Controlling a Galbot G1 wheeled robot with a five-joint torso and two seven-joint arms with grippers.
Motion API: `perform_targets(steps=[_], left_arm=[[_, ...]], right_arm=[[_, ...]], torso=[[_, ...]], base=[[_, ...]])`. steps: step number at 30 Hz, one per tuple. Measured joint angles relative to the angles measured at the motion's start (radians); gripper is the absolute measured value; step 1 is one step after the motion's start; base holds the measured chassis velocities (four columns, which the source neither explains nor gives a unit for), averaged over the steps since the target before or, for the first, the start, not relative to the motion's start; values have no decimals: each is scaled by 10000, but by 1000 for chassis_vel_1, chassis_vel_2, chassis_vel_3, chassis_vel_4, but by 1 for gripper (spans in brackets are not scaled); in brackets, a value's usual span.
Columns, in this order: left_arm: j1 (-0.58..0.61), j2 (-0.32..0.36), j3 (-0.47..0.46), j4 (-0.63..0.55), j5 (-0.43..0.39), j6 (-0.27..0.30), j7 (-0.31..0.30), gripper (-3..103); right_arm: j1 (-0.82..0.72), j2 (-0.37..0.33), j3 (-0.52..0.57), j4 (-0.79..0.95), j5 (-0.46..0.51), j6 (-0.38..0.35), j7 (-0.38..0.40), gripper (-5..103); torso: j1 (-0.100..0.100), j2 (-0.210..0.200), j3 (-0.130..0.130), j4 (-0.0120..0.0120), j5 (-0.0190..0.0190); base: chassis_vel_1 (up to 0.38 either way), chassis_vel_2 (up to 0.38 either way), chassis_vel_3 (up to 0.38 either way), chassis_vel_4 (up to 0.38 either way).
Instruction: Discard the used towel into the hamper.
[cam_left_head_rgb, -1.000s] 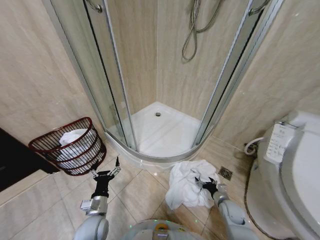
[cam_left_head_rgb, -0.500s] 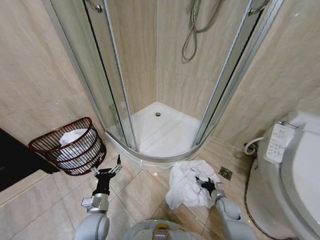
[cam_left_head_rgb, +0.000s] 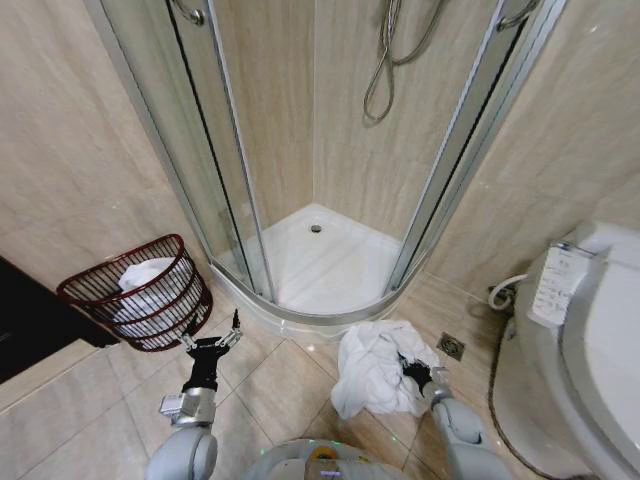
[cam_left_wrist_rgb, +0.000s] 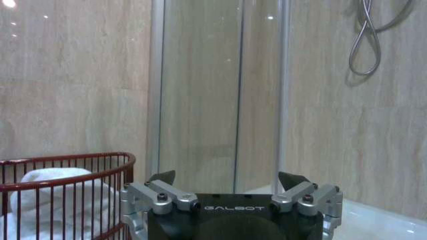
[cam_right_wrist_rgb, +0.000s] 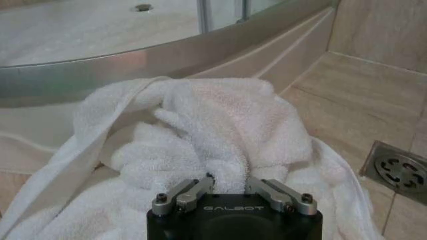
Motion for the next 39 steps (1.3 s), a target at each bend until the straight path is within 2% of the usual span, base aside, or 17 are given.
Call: perform_targets(steps=[1, 4, 10, 13, 14, 17, 19, 23, 24, 27, 35, 39], left_arm=[[15, 0, -5, -15, 0, -1, 0, 100], [22, -8, -5, -41, -3, -1, -7, 100], [45, -47, 63, -50, 9, -81, -12, 100], [72, -58, 111, -15, 30, -159, -7, 100], [72, -58, 111, -15, 30, -159, -7, 100], [121, -72, 122, -23, 38, -208, -5, 100], [149, -76, 122, -58, 37, -229, -5, 100], [234, -78, 82, -157, -39, -279, -4, 100], [234, -78, 82, -157, -39, -279, -4, 100], [222, -66, 55, -170, -101, -285, -7, 100], [201, -81, 85, -331, -116, 1, -29, 100], [206, -41, 39, -382, -124, 146, -33, 100]], right_arm=[[-71, 8, 46, 84, 70, 23, 11, 7], [-234, 31, 125, 347, 161, 128, 149, 7], [-720, 209, 421, 1532, 321, 831, 720, 7], [-1284, 277, 771, 3351, 440, 1051, 906, 7], [-1284, 277, 771, 3351, 440, 1051, 906, 7], [-1701, 313, 1215, 5547, 394, 1104, 1193, 7], [-1788, 349, 1369, 6225, 348, 1095, 1419, 7], [-1973, 369, 1952, 8604, 666, 527, 1960, 7], [-1973, 369, 1952, 8604, 666, 527, 1960, 7], [-1956, 138, 2283, 10117, 1292, -92, 2296, 7], [-1838, -16, 2045, 10390, 1430, -893, 2529, 7], [-1808, 6, 1755, 10352, 1206, -1000, 2517, 7]], torso=[[0, 0, 0, 0, 0], [0, 0, 0, 0, 0], [0, 0, 0, 0, 0], [0, 0, 0, -1, 1], [0, 0, 0, -1, 1], [0, 0, 0, 1, -5], [0, 0, 0, 0, -2], [0, 1, -1, 0, -4], [0, 1, -1, 0, -4], [0, 2, -1, -1, -5], [0, 2, 0, -1, 2], [0, 2, 0, -1, 0]], base=[[0, 0, 0, 0], [0, 0, 0, 0], [0, 0, 0, 0], [0, 0, 0, 0], [0, 0, 0, 0], [0, 0, 0, 0], [0, 0, 0, 0], [0, 0, 0, 0], [0, 0, 0, 0], [0, 0, 0, 0], [0, 0, 0, 0], [0, 0, 0, 0]])
